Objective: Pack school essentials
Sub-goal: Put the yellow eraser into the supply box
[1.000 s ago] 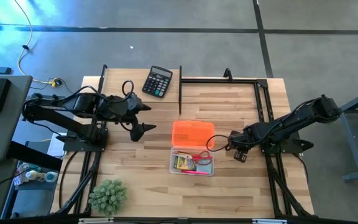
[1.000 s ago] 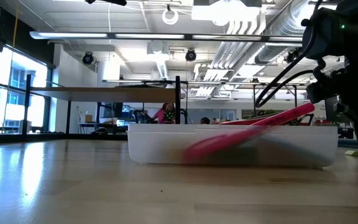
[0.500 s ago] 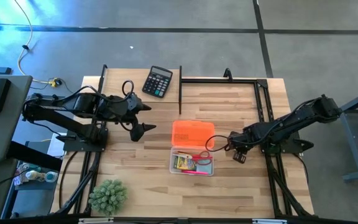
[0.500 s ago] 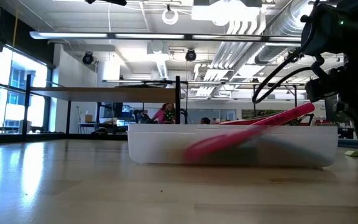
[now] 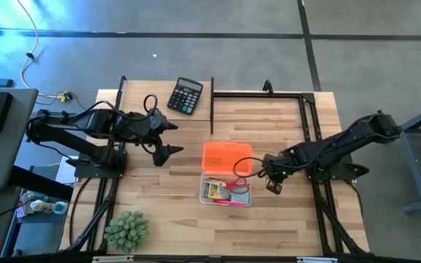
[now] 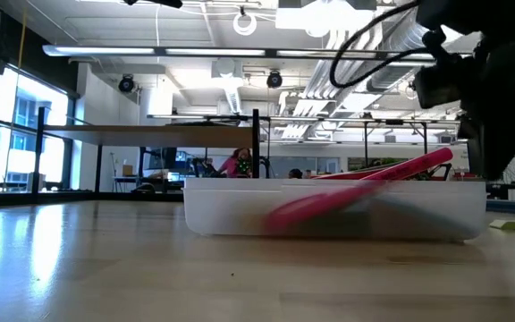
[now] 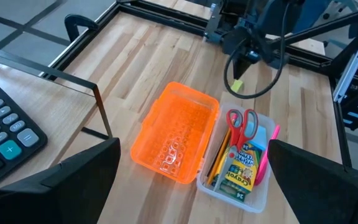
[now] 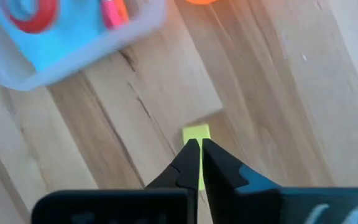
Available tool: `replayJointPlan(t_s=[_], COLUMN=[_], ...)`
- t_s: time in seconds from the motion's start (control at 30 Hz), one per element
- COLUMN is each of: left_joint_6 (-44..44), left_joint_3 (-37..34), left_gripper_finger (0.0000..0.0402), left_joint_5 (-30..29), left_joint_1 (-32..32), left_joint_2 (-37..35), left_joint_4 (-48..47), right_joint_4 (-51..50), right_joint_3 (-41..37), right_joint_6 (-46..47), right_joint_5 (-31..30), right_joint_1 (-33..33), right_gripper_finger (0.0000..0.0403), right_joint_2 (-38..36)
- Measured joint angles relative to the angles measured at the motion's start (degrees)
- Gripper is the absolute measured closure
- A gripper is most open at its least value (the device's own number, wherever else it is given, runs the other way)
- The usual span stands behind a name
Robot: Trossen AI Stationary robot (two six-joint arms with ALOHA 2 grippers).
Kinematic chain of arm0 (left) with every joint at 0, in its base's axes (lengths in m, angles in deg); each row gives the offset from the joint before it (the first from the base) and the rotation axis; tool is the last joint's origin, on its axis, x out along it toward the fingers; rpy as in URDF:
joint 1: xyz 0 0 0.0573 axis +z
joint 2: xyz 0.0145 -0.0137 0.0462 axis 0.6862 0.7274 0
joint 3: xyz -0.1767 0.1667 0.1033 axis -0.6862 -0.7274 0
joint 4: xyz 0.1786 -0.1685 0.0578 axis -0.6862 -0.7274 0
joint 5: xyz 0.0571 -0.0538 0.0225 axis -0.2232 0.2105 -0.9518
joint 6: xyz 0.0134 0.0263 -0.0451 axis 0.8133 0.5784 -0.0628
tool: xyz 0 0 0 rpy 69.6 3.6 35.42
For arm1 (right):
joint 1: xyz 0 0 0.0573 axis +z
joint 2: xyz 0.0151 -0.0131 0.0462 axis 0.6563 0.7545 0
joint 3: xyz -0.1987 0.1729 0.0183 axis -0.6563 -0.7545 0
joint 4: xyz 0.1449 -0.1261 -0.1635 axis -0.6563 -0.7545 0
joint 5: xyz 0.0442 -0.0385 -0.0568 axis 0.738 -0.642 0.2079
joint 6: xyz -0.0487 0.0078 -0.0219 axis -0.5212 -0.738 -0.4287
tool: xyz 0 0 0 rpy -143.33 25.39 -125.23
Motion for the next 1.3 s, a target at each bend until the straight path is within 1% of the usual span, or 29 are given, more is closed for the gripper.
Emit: replayJointPlan(t_s=[0.1,0.17,0.23,0.3,0.37,0.43,0.5,0.57,0.67,0.8,1.17,1.3], left_joint_6=[0.1,0.1,0.1,0.1,0.1,0.1,0.1,0.1,0.1,0.1,0.1,0.2], left_joint_3=[0.0,0.0,0.0,0.0,0.0,0.0,0.0,0.0,0.0,0.0,0.0,0.0], left_gripper_finger=[0.0007,0.0007,0.0007,0.0007,0.0007,0.0007,0.0007,0.0007,0.0007,0.0007,0.0007,0.0007], left_joint_5=[0.0,0.0,0.0,0.0,0.0,0.0,0.0,0.0,0.0,0.2,0.4,0.4], left_joint_1=[0.0,0.0,0.0,0.0,0.0,0.0,0.0,0.0,0.0,0.0,0.0,0.0], left_joint_2=[0.0,0.0,0.0,0.0,0.0,0.0,0.0,0.0,0.0,0.0,0.0,0.0], left_joint_4=[0.0,0.0,0.0,0.0,0.0,0.0,0.0,0.0,0.0,-0.2,-0.2,-0.2], right_joint_4=[-1.3,-2.1,-3.3,-3.9,-3.9,-3.1,-2.3,-1.1,2.2,5.5,5.1,8.5], right_joint_3=[-0.3,-0.3,-0.3,-0.3,-0.3,-0.5,-1.2,-2.2,-4.4,-6.1,-7.3,-9.7], right_joint_6=[1.9,3.9,6.0,11.0,18.5,24.5,29.1,32.7,38.3,43.3,50.0,53.4], right_joint_5=[2.5,3.5,3.7,3.3,4.5,5.9,6.0,5.2,5.5,5.3,1.2,0.3], right_joint_1=[0.0,0.1,0.5,0.6,0.4,0.3,0.6,1.3,1.8,2.9,5.4,6.1], right_gripper_finger=[0.0374,0.0350,0.0318,0.0285,0.0257,0.0236,0.0224,0.0219,0.0218,0.0218,0.0218,0.0218], right_joint_2=[0.3,0.3,0.3,0.4,0.6,0.6,0.5,0.5,0.5,0.5,0.4,0.4])
